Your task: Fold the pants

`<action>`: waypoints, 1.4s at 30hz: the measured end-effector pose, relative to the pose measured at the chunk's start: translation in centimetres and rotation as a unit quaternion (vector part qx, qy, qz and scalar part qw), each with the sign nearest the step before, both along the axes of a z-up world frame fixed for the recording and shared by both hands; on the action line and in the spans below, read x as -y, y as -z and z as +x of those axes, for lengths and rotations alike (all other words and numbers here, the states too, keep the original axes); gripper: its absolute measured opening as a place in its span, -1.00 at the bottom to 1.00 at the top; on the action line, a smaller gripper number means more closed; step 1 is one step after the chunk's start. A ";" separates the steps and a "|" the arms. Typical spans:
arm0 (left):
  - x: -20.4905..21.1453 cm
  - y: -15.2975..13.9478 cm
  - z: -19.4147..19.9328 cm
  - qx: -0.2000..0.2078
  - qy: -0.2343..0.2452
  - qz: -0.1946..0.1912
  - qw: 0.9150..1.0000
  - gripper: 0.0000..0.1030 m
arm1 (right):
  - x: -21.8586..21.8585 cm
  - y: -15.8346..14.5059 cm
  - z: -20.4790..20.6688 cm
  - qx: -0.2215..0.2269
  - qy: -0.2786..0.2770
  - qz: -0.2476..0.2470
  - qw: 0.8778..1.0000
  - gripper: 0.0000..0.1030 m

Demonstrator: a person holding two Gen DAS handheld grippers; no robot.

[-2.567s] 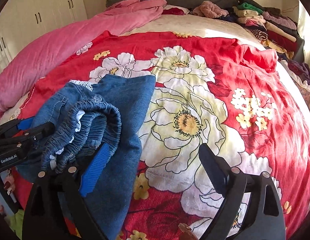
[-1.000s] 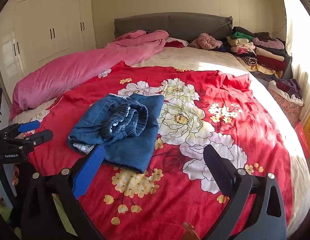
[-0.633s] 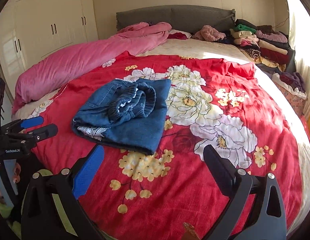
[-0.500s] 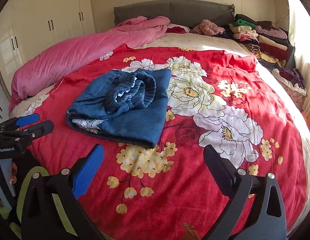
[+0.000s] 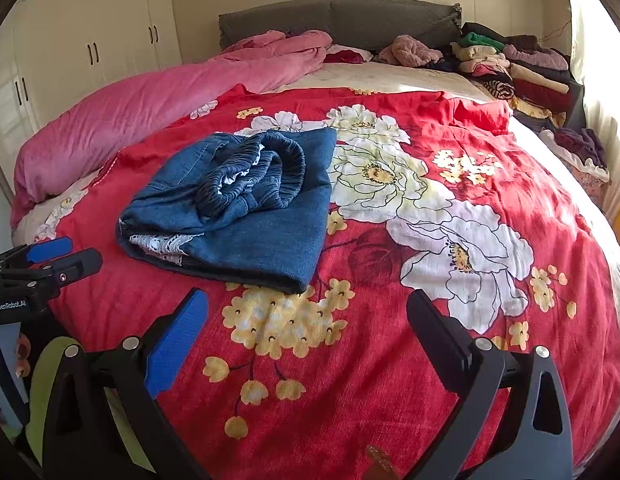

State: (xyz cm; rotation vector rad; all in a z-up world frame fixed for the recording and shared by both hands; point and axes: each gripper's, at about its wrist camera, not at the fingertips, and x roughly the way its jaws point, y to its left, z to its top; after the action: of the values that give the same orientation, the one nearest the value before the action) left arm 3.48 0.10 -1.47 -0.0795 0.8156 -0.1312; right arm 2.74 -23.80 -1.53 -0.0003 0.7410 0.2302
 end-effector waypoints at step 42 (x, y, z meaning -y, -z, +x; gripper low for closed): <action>-0.2 -0.3 0.1 0.002 -0.012 0.022 1.000 0.82 | 0.1 -0.5 -0.3 0.002 0.005 -0.010 1.000 0.91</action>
State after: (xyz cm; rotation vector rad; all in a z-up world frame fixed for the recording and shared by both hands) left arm 3.60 0.34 -1.20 -0.0469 0.8129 -0.0908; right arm 2.42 -23.93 -0.99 -0.0170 0.7395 0.2134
